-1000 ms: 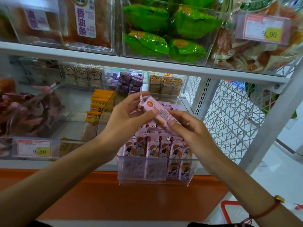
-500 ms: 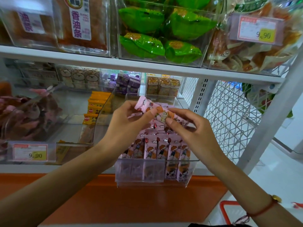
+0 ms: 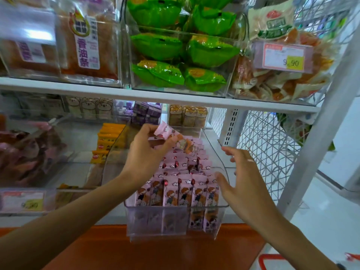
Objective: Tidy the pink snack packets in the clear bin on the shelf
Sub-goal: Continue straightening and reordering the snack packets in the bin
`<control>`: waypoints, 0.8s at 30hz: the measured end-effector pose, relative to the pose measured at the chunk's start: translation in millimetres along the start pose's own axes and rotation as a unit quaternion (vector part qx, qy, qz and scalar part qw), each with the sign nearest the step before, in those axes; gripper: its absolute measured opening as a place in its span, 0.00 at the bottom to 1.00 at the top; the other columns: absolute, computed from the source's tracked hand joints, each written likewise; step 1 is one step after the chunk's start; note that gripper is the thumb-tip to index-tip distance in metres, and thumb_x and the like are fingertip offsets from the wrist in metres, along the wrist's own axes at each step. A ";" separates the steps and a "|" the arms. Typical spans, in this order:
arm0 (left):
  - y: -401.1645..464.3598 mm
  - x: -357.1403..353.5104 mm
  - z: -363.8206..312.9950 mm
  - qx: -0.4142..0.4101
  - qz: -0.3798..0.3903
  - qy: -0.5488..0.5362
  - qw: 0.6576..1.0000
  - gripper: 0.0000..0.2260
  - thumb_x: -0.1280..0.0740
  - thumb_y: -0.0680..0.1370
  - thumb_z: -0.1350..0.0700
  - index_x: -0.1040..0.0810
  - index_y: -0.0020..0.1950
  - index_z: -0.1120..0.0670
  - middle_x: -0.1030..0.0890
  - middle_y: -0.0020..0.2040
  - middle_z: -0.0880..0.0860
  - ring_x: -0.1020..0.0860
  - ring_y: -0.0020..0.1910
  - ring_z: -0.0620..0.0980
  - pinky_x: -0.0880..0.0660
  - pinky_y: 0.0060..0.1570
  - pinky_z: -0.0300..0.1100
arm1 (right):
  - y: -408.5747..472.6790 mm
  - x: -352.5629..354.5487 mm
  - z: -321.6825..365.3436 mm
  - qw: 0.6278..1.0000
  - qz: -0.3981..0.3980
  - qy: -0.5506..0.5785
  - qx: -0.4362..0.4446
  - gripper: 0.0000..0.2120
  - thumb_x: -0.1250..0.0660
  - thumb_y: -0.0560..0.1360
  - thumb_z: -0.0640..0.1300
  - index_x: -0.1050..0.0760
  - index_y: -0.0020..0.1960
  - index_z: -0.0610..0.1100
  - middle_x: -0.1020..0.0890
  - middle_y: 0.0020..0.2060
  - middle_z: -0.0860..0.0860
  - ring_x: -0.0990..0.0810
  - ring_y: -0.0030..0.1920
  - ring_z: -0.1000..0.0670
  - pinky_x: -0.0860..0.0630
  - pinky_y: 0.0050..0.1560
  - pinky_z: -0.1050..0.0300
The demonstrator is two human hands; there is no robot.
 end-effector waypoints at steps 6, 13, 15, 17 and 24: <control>18.0 -21.3 -1.1 -0.050 0.149 0.168 0.973 0.14 0.29 0.71 0.46 0.29 0.52 0.47 0.23 0.47 0.40 0.22 0.47 0.38 0.23 0.38 0.32 | -8.5 -8.8 -29.3 0.988 0.098 0.081 -0.087 0.16 0.40 0.79 0.47 0.34 0.66 0.54 0.26 0.48 0.66 0.22 0.44 0.63 0.30 0.35 0.74; 52.4 -41.8 -38.0 -0.084 0.295 0.289 0.907 0.16 0.26 0.69 0.49 0.24 0.52 0.55 0.20 0.48 0.50 0.21 0.46 0.47 0.22 0.54 0.50 | -7.7 -8.1 -36.0 0.984 0.099 0.119 -0.090 0.14 0.39 0.78 0.47 0.32 0.62 0.59 0.23 0.48 0.65 0.19 0.42 0.62 0.28 0.35 0.71; 55.1 -50.1 -39.1 -0.095 0.315 0.311 0.892 0.17 0.26 0.69 0.49 0.24 0.53 0.54 0.21 0.47 0.48 0.23 0.43 0.42 0.23 0.49 0.43 | -6.7 -8.2 -36.5 0.983 0.100 0.122 -0.090 0.13 0.39 0.78 0.48 0.32 0.60 0.61 0.23 0.48 0.65 0.19 0.42 0.62 0.29 0.33 0.72; 55.0 -60.1 -32.9 -0.110 0.304 0.315 0.892 0.20 0.25 0.70 0.50 0.26 0.57 0.52 0.26 0.44 0.41 0.26 0.40 0.36 0.28 0.40 0.30 | -6.0 -8.2 -37.1 0.982 0.103 0.128 -0.093 0.13 0.39 0.78 0.48 0.32 0.60 0.61 0.23 0.48 0.64 0.19 0.41 0.62 0.30 0.32 0.71; 44.8 -69.0 26.5 -0.097 0.273 0.363 0.886 0.17 0.30 0.72 0.41 0.23 0.55 0.48 0.21 0.54 0.46 0.25 0.47 0.42 0.30 0.42 0.35 | -6.4 -7.1 -36.6 0.982 0.111 0.126 -0.090 0.13 0.38 0.78 0.51 0.33 0.61 0.60 0.23 0.48 0.64 0.19 0.42 0.62 0.30 0.33 0.71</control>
Point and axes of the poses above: each hand's wrist, its own y-axis towards the middle knuckle, its own x-axis out of the back of the hand, z = x × y, the point moved 5 cm from there along y, towards the middle knuckle
